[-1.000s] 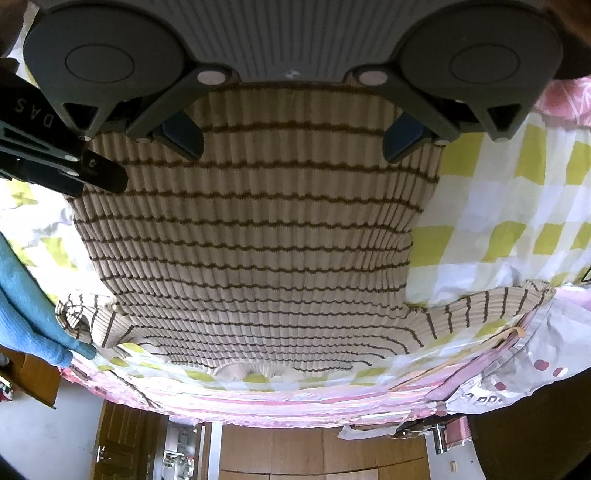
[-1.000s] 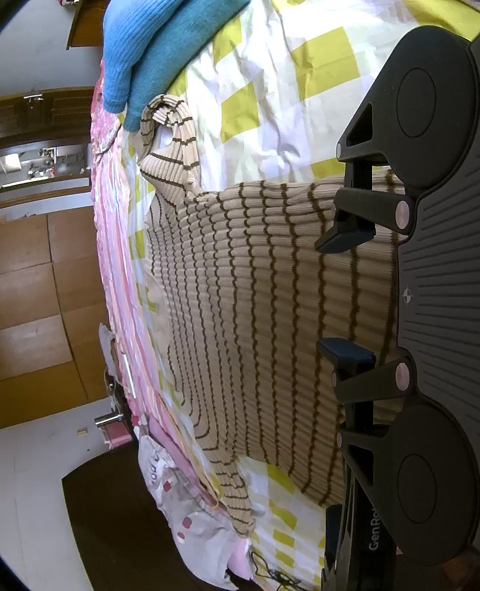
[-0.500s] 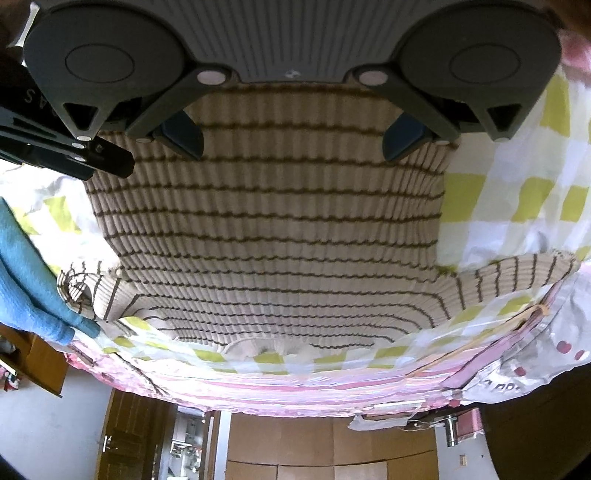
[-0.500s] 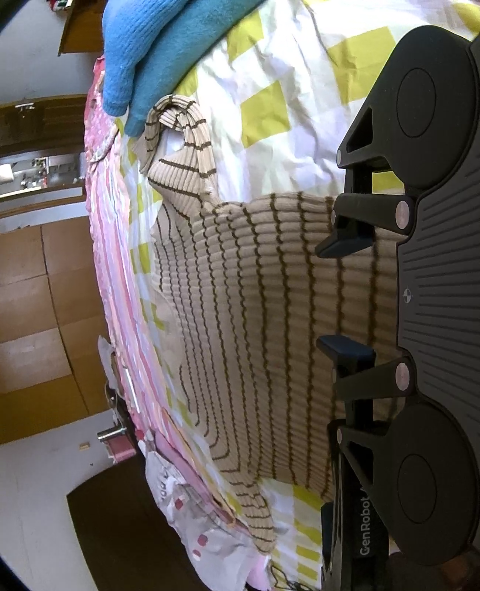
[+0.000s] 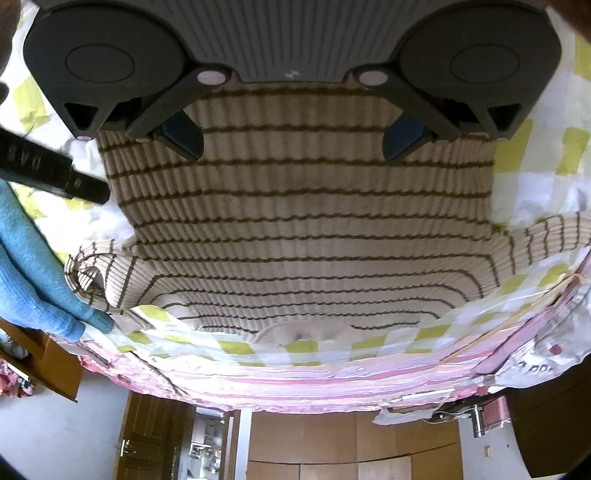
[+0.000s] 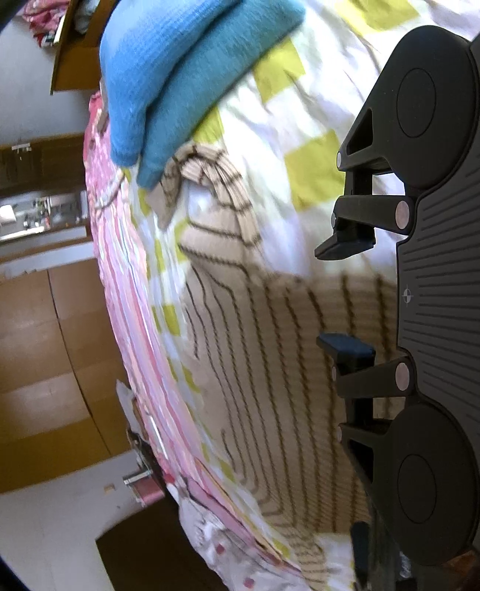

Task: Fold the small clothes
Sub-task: 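Reach the right tool to the sleeve beside the blue towel and grasp it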

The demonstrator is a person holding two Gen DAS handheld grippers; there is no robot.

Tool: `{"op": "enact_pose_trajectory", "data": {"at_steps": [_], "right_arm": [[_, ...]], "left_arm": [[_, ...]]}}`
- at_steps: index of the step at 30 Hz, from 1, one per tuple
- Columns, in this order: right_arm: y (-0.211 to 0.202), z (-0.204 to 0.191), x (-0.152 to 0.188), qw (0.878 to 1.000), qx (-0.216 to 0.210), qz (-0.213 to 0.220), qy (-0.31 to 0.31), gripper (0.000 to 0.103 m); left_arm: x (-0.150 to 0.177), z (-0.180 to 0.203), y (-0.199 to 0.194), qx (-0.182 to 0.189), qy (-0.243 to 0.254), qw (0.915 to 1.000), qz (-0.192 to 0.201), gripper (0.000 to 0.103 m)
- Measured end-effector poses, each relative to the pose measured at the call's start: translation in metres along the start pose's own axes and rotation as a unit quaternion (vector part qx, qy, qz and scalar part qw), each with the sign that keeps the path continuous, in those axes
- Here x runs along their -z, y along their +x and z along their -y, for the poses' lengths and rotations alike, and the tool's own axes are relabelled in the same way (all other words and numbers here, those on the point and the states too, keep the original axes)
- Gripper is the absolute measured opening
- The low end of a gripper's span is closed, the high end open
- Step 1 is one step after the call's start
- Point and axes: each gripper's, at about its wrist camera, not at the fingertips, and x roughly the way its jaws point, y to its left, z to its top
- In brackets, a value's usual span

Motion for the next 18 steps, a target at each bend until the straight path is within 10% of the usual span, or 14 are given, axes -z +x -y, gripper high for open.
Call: {"op": "enact_pose_trajectory", "data": {"at_steps": [18], "right_arm": [[0.063,0.068,-0.111,0.995,0.093,0.037,-0.02,0.037]], "left_arm": [[-0.032,0.028,0.032,0.027,-0.011,0.9996,0.003,0.103]]}}
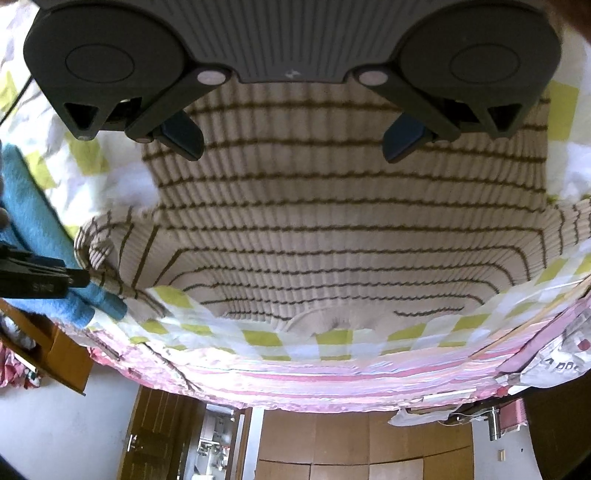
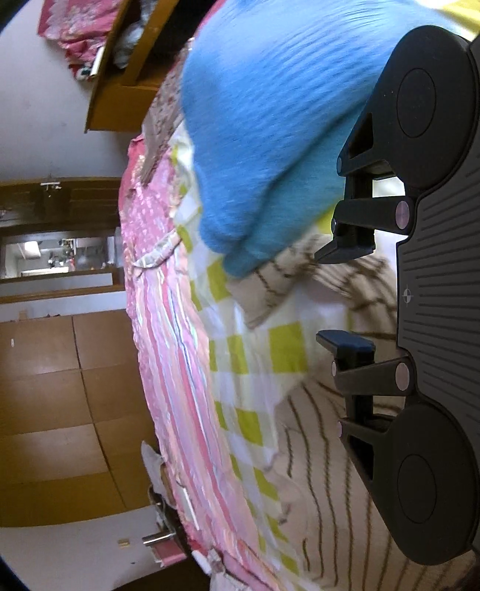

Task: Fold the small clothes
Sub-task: 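Reach the right tool to the sleeve beside the blue towel and grasp it, then fold the held sleeve across the sweater body with the right tool, release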

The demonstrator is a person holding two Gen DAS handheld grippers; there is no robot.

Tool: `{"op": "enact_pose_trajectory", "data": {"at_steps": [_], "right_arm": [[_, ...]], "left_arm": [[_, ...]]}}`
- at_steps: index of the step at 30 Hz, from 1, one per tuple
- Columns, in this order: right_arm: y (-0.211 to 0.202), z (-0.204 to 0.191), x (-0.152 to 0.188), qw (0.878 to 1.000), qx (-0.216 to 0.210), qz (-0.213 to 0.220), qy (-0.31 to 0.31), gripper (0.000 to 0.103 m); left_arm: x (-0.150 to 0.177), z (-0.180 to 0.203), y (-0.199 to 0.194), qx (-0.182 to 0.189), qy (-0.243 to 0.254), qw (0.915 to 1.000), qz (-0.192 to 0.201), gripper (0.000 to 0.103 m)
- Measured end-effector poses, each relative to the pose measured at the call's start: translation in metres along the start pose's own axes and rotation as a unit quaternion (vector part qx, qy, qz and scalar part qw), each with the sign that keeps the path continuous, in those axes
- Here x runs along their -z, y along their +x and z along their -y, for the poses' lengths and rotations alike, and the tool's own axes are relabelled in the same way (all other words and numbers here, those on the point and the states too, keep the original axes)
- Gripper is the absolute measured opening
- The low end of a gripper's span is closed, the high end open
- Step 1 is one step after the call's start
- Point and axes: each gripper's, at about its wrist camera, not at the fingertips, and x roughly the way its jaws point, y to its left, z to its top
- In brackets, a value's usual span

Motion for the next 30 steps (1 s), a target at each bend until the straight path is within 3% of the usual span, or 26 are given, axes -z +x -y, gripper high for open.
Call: {"op": "enact_pose_trajectory", "data": {"at_steps": [7,14,17,19,24,30], "right_arm": [[0.049,0.0,-0.025,0.999,0.012,-0.019,-0.029,0.037],[0.095,-0.012,-0.03,0.992,0.046,-0.058,-0.103,0.035],[0.106,-0.01,-0.027,0.988,0.068,-0.074,-0.121,0.013],[0.103,-0.005,-0.029,0.99,0.064,-0.071,-0.105,0.007],[0.069,0.009,-0.045,0.998,-0.01,-0.054,-0.006,0.006],[0.01,-0.01,-0.065,0.99,-0.126,-0.02,0.059,0.006]], "left_arm": [[-0.014,0.0,0.012,0.0,-0.021,0.9998,0.007,0.103],[-0.016,-0.004,0.024,-0.004,-0.025,0.9997,0.004,0.103],[-0.012,-0.007,0.026,-0.007,-0.025,0.9997,-0.001,0.103],[-0.01,-0.01,0.025,-0.008,-0.025,0.9996,-0.003,0.103],[-0.005,-0.02,0.018,-0.012,-0.027,0.9996,-0.002,0.103],[-0.001,-0.038,-0.004,-0.015,-0.033,0.9992,0.015,0.103]]}}
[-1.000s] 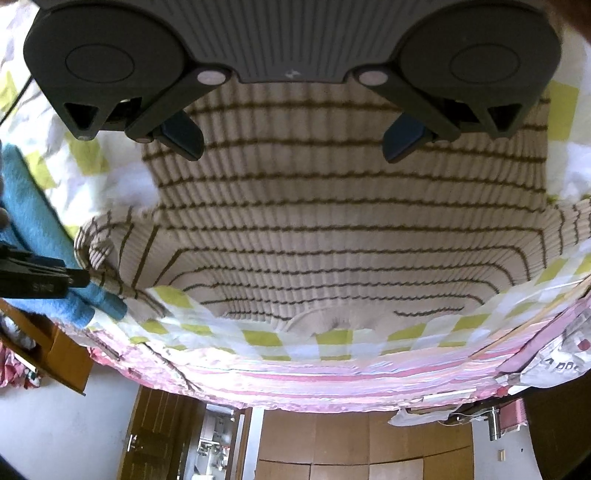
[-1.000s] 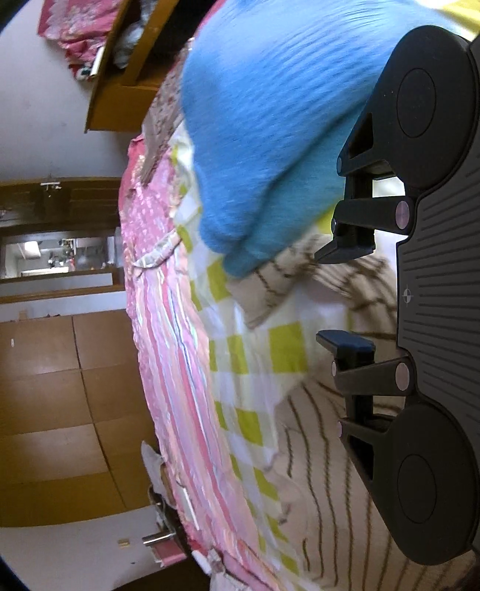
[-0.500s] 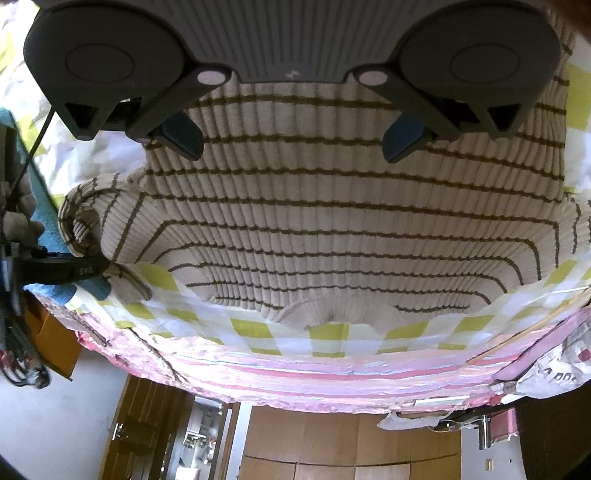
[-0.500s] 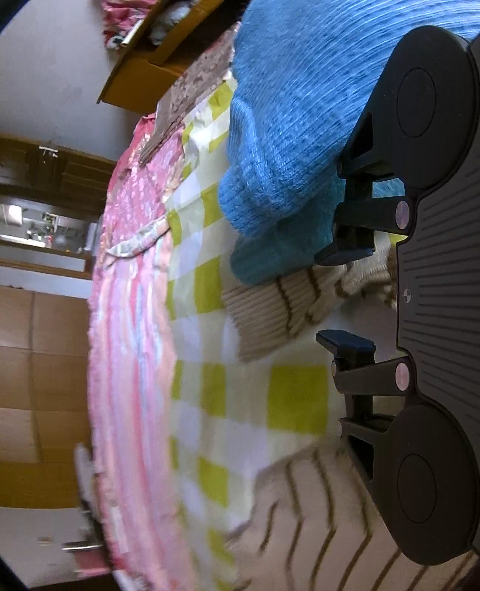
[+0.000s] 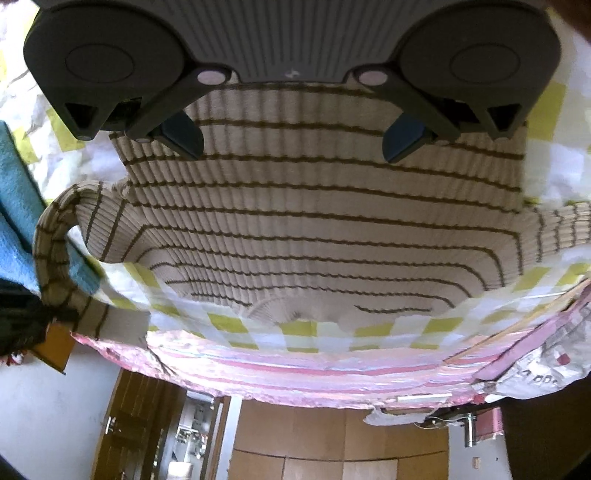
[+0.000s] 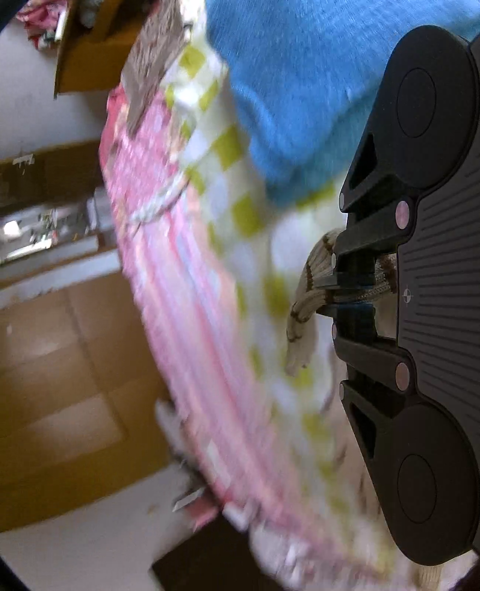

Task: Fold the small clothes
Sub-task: 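Fold the held sleeve across the sweater body with the right tool, release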

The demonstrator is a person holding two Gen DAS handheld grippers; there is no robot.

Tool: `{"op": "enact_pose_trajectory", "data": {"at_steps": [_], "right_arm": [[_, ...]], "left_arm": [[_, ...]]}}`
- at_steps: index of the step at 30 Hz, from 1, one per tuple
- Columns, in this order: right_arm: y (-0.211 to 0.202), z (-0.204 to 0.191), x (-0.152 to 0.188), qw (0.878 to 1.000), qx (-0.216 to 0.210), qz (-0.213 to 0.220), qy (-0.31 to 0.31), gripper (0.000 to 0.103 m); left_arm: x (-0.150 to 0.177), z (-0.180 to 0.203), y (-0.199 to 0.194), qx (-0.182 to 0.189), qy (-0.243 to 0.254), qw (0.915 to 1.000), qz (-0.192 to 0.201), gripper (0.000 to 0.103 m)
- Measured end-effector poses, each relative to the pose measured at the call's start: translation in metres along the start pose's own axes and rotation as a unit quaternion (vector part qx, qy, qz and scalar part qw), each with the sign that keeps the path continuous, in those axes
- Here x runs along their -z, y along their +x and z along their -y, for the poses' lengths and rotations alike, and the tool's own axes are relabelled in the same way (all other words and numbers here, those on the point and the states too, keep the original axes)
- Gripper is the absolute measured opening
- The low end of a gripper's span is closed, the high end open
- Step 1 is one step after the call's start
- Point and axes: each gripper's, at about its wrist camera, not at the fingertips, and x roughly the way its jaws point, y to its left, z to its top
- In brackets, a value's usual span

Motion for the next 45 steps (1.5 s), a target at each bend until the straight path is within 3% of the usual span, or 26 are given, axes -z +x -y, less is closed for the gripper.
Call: {"op": "enact_pose_trajectory", "data": {"at_steps": [6,16,19,23,30,34,40,45], "right_arm": [[-0.014,-0.07,0.006,0.995,-0.099,-0.013,-0.009,0.006],[0.036,-0.181,0.082,0.979,-0.156,-0.083,-0.099,0.006],[0.05,-0.199,0.109,0.968,-0.182,-0.126,-0.117,0.013],[0.049,-0.203,0.134,0.955,-0.198,-0.162,-0.15,0.014],[0.016,-0.18,0.152,0.943,-0.209,-0.175,-0.191,0.019],[0.005,-0.161,0.157,0.947,-0.186,-0.174,-0.194,0.019],[0.002,-0.131,0.137,0.97,-0.127,-0.126,-0.167,0.019],[0.016,-0.148,0.135,0.965,-0.123,-0.125,-0.197,0.019]], "left_arm": [[0.006,-0.033,-0.023,-0.011,-0.024,0.9995,0.015,0.103],[0.027,-0.102,-0.038,-0.048,-0.077,0.9957,0.018,0.103],[0.032,-0.117,-0.036,-0.062,-0.085,0.9941,0.025,0.103],[0.036,-0.126,-0.032,-0.07,-0.082,0.9938,0.029,0.103],[0.037,-0.126,-0.028,-0.063,-0.071,0.9947,0.04,0.103],[0.039,-0.125,-0.027,-0.065,-0.066,0.9948,0.043,0.103],[0.038,-0.128,-0.026,-0.071,-0.07,0.9939,0.047,0.103],[0.036,-0.136,-0.025,-0.085,-0.074,0.9922,0.053,0.103]]}}
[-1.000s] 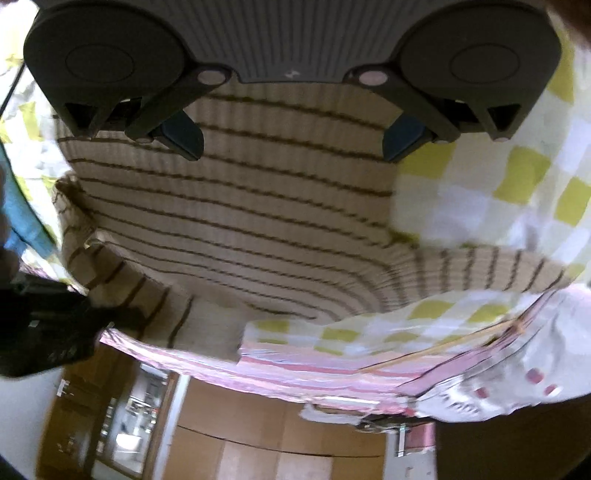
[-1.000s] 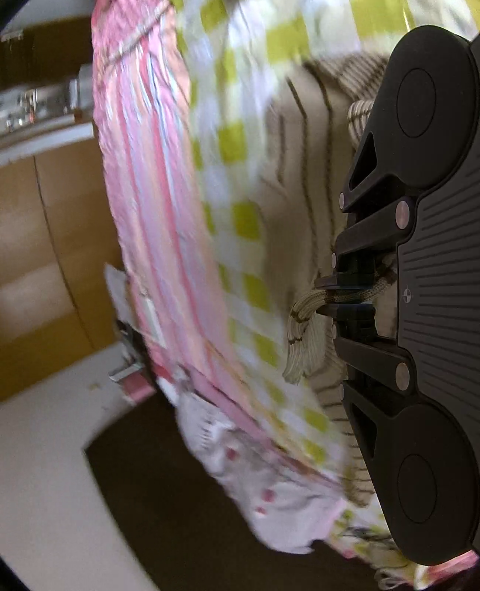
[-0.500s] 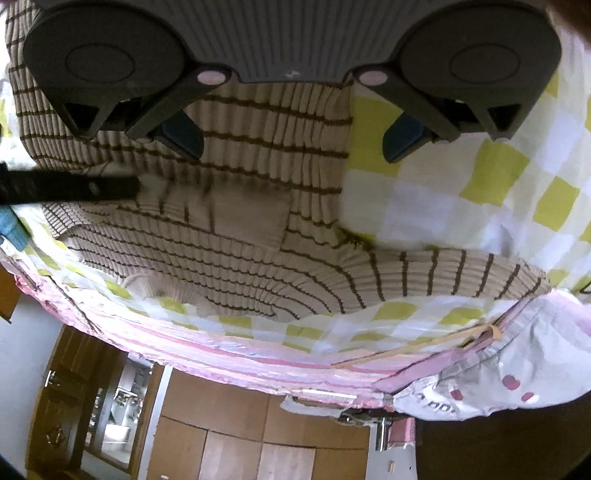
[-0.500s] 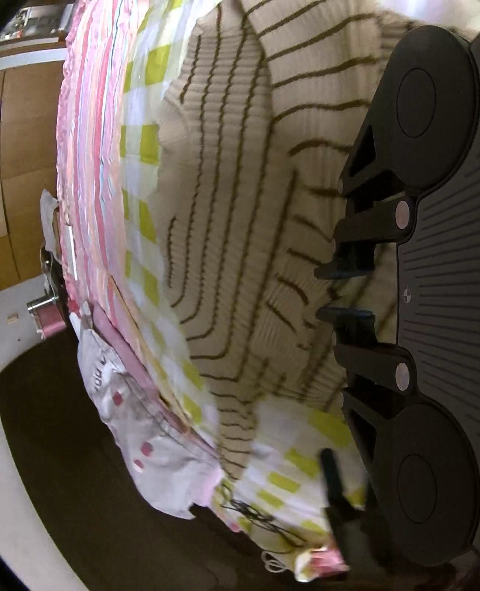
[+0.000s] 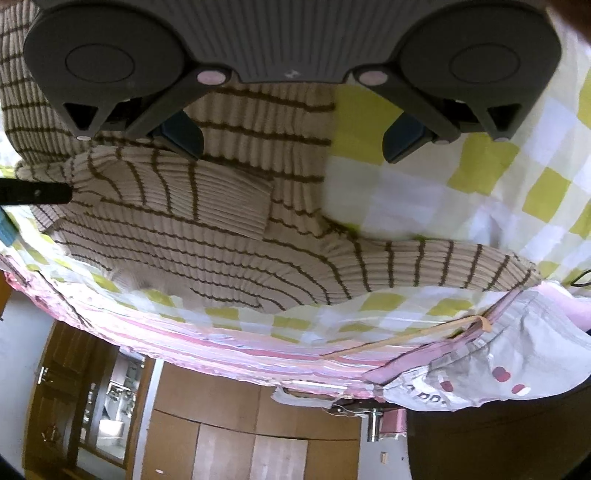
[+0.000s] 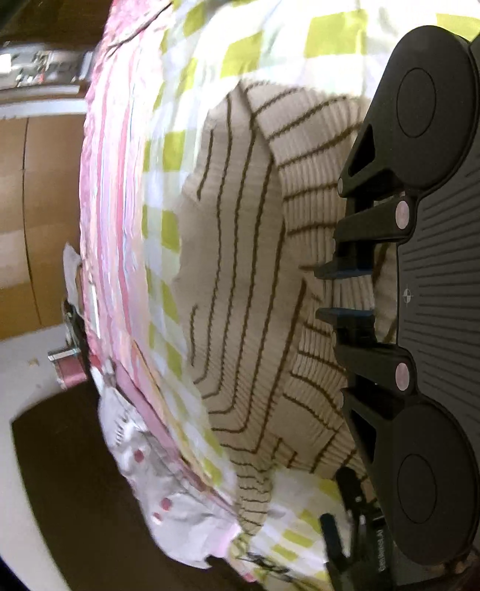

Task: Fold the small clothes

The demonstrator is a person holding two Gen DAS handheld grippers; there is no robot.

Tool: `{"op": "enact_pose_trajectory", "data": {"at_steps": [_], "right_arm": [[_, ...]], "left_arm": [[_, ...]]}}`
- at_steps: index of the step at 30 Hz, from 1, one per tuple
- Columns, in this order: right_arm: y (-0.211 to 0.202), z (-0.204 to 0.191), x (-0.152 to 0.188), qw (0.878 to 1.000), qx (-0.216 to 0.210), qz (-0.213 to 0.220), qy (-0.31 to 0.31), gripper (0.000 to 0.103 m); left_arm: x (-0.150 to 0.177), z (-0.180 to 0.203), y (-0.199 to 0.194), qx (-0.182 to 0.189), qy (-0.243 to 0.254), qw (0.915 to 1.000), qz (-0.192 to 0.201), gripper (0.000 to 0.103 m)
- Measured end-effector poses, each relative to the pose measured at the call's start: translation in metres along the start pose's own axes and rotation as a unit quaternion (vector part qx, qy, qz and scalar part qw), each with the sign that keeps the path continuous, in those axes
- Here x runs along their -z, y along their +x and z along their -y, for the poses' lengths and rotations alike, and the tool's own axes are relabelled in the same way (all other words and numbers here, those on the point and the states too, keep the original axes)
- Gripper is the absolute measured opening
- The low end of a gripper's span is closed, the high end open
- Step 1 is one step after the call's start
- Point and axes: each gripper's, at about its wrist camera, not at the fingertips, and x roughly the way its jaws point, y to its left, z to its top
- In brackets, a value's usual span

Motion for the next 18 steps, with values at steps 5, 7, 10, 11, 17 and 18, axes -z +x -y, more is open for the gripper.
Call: {"op": "enact_pose_trajectory", "data": {"at_steps": [5,7,10,11,17,18], "right_arm": [[0.033,-0.017,0.007,0.999,0.02,-0.042,-0.027,0.019],[0.032,-0.025,0.005,0.999,0.013,-0.034,-0.036,0.019],[0.03,-0.041,-0.004,0.998,-0.014,-0.022,-0.06,0.019],[0.034,-0.048,-0.009,0.997,-0.022,-0.019,-0.075,0.019],[0.071,-0.075,-0.024,0.99,-0.059,-0.031,-0.122,0.027],[0.074,-0.077,-0.026,0.989,-0.065,-0.034,-0.129,0.027]], "left_arm": [[-0.002,-0.01,0.003,-0.007,-0.012,0.9999,-0.005,0.103],[-0.003,-0.012,0.003,-0.008,-0.012,0.9999,-0.003,0.103],[-0.005,-0.013,0.002,-0.008,-0.009,0.9999,0.004,0.103],[-0.005,-0.013,0.001,-0.008,-0.009,0.9999,0.005,0.103],[-0.006,-0.017,0.0,-0.01,-0.01,0.9999,0.009,0.103],[-0.006,-0.017,0.0,-0.009,-0.01,0.9999,0.009,0.103]]}}
